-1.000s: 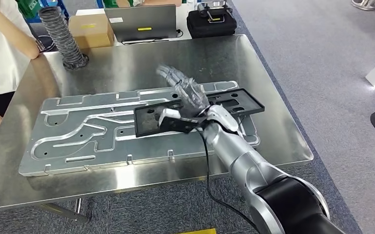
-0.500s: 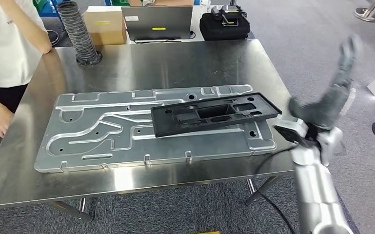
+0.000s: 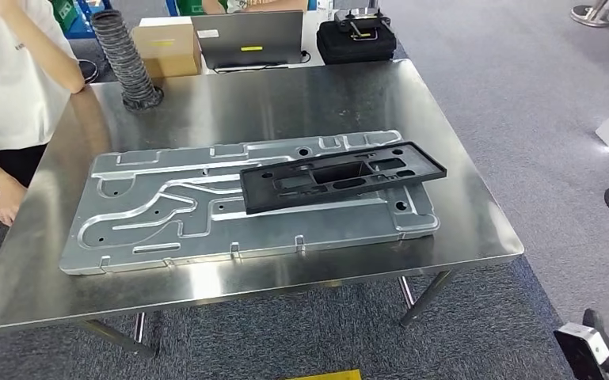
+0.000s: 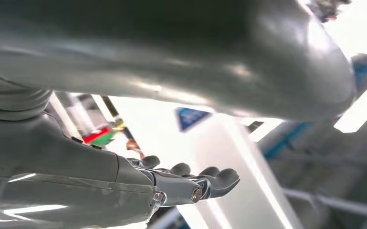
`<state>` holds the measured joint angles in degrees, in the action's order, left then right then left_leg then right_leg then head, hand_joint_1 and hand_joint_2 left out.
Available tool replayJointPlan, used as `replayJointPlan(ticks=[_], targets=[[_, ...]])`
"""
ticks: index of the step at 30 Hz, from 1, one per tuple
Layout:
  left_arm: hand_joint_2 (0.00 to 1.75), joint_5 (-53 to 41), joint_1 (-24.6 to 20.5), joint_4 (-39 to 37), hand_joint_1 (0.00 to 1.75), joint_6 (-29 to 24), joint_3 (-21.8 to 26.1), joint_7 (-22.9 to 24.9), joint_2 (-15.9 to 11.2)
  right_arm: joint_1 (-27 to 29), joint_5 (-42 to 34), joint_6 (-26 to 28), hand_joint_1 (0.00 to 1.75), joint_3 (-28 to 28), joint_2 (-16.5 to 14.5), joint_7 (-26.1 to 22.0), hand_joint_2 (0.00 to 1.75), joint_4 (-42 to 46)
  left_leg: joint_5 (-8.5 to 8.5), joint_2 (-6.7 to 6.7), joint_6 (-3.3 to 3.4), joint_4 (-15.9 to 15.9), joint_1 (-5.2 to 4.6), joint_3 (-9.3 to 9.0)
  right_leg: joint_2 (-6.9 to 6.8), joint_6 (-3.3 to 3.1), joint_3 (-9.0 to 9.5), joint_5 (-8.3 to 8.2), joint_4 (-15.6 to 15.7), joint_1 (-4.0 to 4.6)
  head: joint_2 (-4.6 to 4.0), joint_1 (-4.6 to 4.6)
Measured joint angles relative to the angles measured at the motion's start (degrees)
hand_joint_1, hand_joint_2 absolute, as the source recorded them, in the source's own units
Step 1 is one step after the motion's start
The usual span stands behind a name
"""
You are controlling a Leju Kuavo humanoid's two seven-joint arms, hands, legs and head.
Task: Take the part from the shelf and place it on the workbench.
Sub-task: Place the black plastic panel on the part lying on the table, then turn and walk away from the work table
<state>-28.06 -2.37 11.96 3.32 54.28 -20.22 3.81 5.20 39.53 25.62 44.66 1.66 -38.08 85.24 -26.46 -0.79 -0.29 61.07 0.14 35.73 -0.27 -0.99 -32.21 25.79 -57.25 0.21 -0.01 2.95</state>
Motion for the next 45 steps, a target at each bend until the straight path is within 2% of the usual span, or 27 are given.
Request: replayJointPlan(ticks=[3, 5, 6, 9, 11, 13, 14, 16, 18, 19, 20, 21, 23, 25, 26, 28, 30, 31, 33, 34, 35, 37, 39, 41, 42, 44, 45], targets=[[0.0, -0.23, -0.03, 0.0, 0.0, 0.0, -0.01, 0.01, 0.07, 0.15, 1.45, 0.34, 0.0, 1.93, -2.05, -0.02, 0.0, -2.71, -7.92, 0.16, -0.54, 9.47, 0.09, 2.71, -0.11, -0.37, -2.15, -1.8, 0.18, -0.2, 0.01, 0.01], [0.0, -0.37, -0.06, 0.0, 0.0, 0.01, 0.0, 0.04, 0.08, 0.12, 2.21, 0.25, 0.0, 3.11, -3.03, -0.02, 0.0, -4.05, -10.0, 0.19, -0.69, 12.44, 0.09, 1.94, -0.15, -0.29, -3.75, -2.99, 0.1, -0.18, 0.01, 0.01], [0.0, -0.47, -0.07, 0.01, 0.0, 0.0, 0.01, 0.08, 0.08, 0.04, 2.72, 0.04, 0.0, 3.67, -3.38, -0.02, 0.0, -4.58, -9.45, 0.2, -0.65, 10.59, 0.08, -0.18, -0.15, -0.22, -4.5, -3.57, 0.03, -0.18, 0.01, 0.01], [0.0, -0.74, -0.35, 0.04, 0.0, -0.06, 0.02, 0.29, 0.08, -0.33, 4.99, -0.8, 0.0, 5.58, -4.1, -0.02, 0.0, -6.45, -6.33, 0.26, 0.09, -1.99, -0.14, -9.23, -0.17, 0.32, -6.09, -5.24, -0.3, -0.11, 0.01, 0.01], [0.0, -0.99, -0.59, 0.06, 0.0, -0.16, 0.05, 0.54, 0.14, -0.93, 6.93, -1.58, 0.0, 6.92, -4.36, -0.02, 0.0, -8.67, -5.47, 0.27, 0.86, -5.32, -0.46, -11.05, -0.22, 0.96, -6.3, -6.26, -0.22, -0.05, 0.01, 0.01], [0.0, -1.47, -0.62, 0.06, 0.0, -0.3, 0.12, 0.86, 0.28, -1.76, 9.22, -1.98, 0.0, 8.44, -4.42, -0.02, 0.0, -12.81, -4.22, 0.36, 1.52, -5.22, -0.55, -10.61, -0.15, 1.65, -6.26, -7.27, 0.29, -0.2, 0.01, 0.01], [0.0, -1.77, -0.65, 0.05, 0.0, -0.35, 0.16, 0.96, 0.36, -2.12, 10.37, -1.77, 0.0, 9.29, -4.36, -0.02, 0.0, -15.71, -3.46, 0.46, 1.84, -5.3, -0.48, -10.18, -0.05, 1.99, -6.45, -6.78, 0.09, -0.34, 0.01, 0.0], [0.0, -2.28, -0.72, 0.05, 0.0, -0.39, 0.26, 1.05, 0.5, -2.86, 12.06, -0.54, 0.0, 10.89, -3.88, -0.02, 0.0, -22.15, -1.84, 0.66, 2.41, -5.54, -0.17, -8.88, 0.13, 2.69, -7.58, -2.32, -3.22, -0.61, 0.01, -0.01], [0.0, -2.59, -0.68, 0.05, 0.0, -0.39, 0.43, 1.04, 0.53, -3.65, 12.78, 0.99, 0.0, 12.02, -3.16, -0.02, 0.0, -28.39, -0.55, 0.76, 2.61, -5.46, -0.18, -7.22, 0.18, 3.36, -9.16, 4.04, -10.55, -0.92, 0.01, -0.01], [0.0, -2.64, -0.63, 0.05, 0.0, -0.39, 0.52, 1.04, 0.54, -3.95, 12.95, 1.54, 0.0, 12.4, -2.87, -0.02, 0.0, -31.12, 0.1, 0.79, 2.52, -5.34, -0.18, -6.27, 0.18, 3.65, -9.51, 5.69, -14.08, -1.08, 0.01, -0.01], [0.0, -2.68, -0.6, 0.04, 0.0, -0.39, 0.6, 1.04, 0.56, -4.15, 13.06, 1.85, 0.0, 12.67, -2.68, -0.01, 0.0, -33.28, 0.74, 0.81, 2.4, -5.15, -0.18, -5.3, 0.18, 3.87, -9.18, 5.96, -16.3, -1.25, 0.01, 0.0], [0.0, -2.72, -0.59, 0.04, 0.0, -0.39, 0.67, 1.05, 0.57, -4.34, 13.25, 1.94, 0.0, 12.89, -2.51, 0.08, 0.0, -35.1, 1.33, 0.81, 2.22, -4.9, -0.16, -4.26, 0.18, 3.99, -7.88, 5.07, -16.57, -1.42, 0.01, 0.0], [0.0, -2.92, -0.64, 0.05, 0.0, -0.39, 0.82, 1.05, 0.6, -4.94, 14.33, 1.83, 0.0, 13.35, -1.93, 0.75, 0.0, -38.59, 2.33, 0.82, 1.76, -4.2, -0.08, -2.4, 0.2, 3.99, -2.2, 2.93, -10.86, -1.69, 0.01, 0.01], [0.0, -3.32, -0.71, 0.06, 0.0, -0.38, 0.96, 1.04, 0.62, -5.85, 16.56, 1.99, 0.0, 13.98, -1.02, 2.65, 0.0, -43.42, 3.16, 0.82, 1.07, -3.67, -0.05, -1.23, 0.33, 3.46, 3.92, 3.6, -2.48, -1.46, 0.01, 0.01], [0.0, -3.55, -0.73, 0.07, 0.0, -0.37, 1.01, 1.04, 0.63, -6.19, 17.8, 2.31, 0.0, 14.35, -0.64, 3.91, 0.0, -46.29, 3.58, 0.8, 0.7, -3.6, -0.01, -1.03, 0.4, 3.08, 5.56, 4.28, 0.1, -1.23, 0.01, 0.02], [0.0, -4.16, -0.6, 0.07, 0.0, -0.34, 1.05, 1.04, 0.66, -6.6, 20.24, 2.61, 0.0, 14.99, -0.19, 7.11, 0.0, -52.03, 4.46, 0.73, -0.11, -3.84, 0.18, -0.87, 0.44, 2.1, 5.65, 4.05, 1.18, -0.84, 0.01, 0.03], [0.0, -5.09, -0.33, 0.07, 0.0, -0.23, 1.06, 1.04, 0.65, -6.99, 22.73, 1.28, 0.0, 15.28, -0.06, 11.64, 0.0, -57.08, 2.87, 0.65, -0.72, -2.73, 0.4, 0.0, 0.18, 1.0, 4.56, 2.85, 1.44, -0.8, 0.01, 0.02], [0.0, -5.66, -0.17, 0.07, 0.0, -0.14, 1.04, 1.05, 0.64, -7.15, 23.76, 0.02, 0.0, 15.31, -0.08, 14.17, 0.0, -59.15, 0.46, 0.63, -0.89, -0.81, 0.45, 0.81, 0.07, 0.52, 3.8, 2.13, 1.55, -0.83, 0.01, 0.02], [0.0, -6.88, -0.07, 0.07, 0.0, 0.21, 0.91, 1.07, 0.63, -7.29, 24.82, -3.13, 0.0, 15.35, -0.23, 19.32, 0.0, -62.59, -5.85, 0.63, -1.01, 6.14, 0.5, 2.69, -0.04, -0.02, 1.98, 0.73, 1.53, -0.59, 0.01, 0.03], [0.0, -7.42, -0.07, 0.07, 0.0, 0.5, 0.84, 1.07, 0.6, -7.33, 24.95, -4.78, 0.0, 15.39, -0.36, 21.94, 0.0, -63.99, -7.83, 0.64, -1.03, 9.78, 0.49, 3.23, -0.07, -0.12, 1.01, 0.01, 1.48, -0.42, 0.01, 0.03], [0.0, -7.88, -0.08, 0.07, 0.0, 0.84, 0.75, 1.09, 0.52, -7.39, 24.97, -6.46, 0.0, 15.44, -0.51, 24.67, 0.0, -65.26, -8.27, 0.64, -0.99, 12.33, 0.46, 3.1, -0.11, -0.18, -0.01, -0.71, 1.39, -0.23, 0.01, 0.03], [0.0, -8.43, -0.1, 0.07, 0.0, 1.46, 0.57, 1.15, 0.32, -7.51, 24.55, -9.51, 0.0, 15.72, -0.93, 29.36, 0.0, -67.24, -5.46, 0.64, -0.66, 11.8, 0.32, 0.07, -0.17, -0.18, -1.96, -1.99, 1.02, 0.06, 0.01, 0.03], [0.0, -8.69, -0.26, 0.08, 0.0, 1.77, 0.38, 1.21, 0.15, -7.72, 23.58, -12.13, 0.0, 16.43, -1.64, 32.6, 0.0, -68.71, -3.48, 0.67, 0.04, 4.06, -0.08, -6.55, -0.16, -0.02, -3.55, -3.07, 0.42, 0.29, 0.01, 0.03], [0.0, -8.88, -0.61, 0.1, 0.0, 1.9, 0.25, 1.22, 0.04, -7.95, 22.83, -13.83, 0.0, 17.24, -2.4, 34.58, 0.0, -69.73, -4.69, 0.73, 0.7, -4.04, -0.49, -11.9, -0.22, 0.4, -4.36, -4.12, 0.03, 0.38, 0.01, 0.02], [0.0, -8.97, -0.74, 0.11, 0.0, 1.94, 0.17, 1.24, 0.0, -8.05, 22.71, -14.37, 0.0, 17.52, -2.68, 35.21, 0.0, -70.09, -5.33, 0.76, 1.01, -6.07, -0.65, -12.92, -0.27, 0.71, -4.49, -4.7, 0.05, 0.31, 0.01, 0.03], [0.0, -9.34, -0.7, 0.07, 0.0, 2.06, -0.05, 1.47, 0.1, -8.17, 23.23, -16.22, 0.0, 17.85, -3.16, 37.09, 0.0, -70.76, -4.47, 0.9, 1.63, -6.78, -0.68, -12.53, -0.24, 1.39, -4.61, -5.52, 0.28, 0.1, 0.01, 0.03], [0.0, -9.58, -0.68, 0.04, 0.0, 2.14, -0.19, 1.68, 0.15, -8.21, 23.74, -17.42, 0.0, 17.9, -3.38, 38.2, 0.0, -71.06, -3.73, 1.04, 2.0, -6.9, -0.55, -12.03, -0.11, 1.71, -4.9, -4.66, -0.2, 0.02, 0.01, 0.03]])
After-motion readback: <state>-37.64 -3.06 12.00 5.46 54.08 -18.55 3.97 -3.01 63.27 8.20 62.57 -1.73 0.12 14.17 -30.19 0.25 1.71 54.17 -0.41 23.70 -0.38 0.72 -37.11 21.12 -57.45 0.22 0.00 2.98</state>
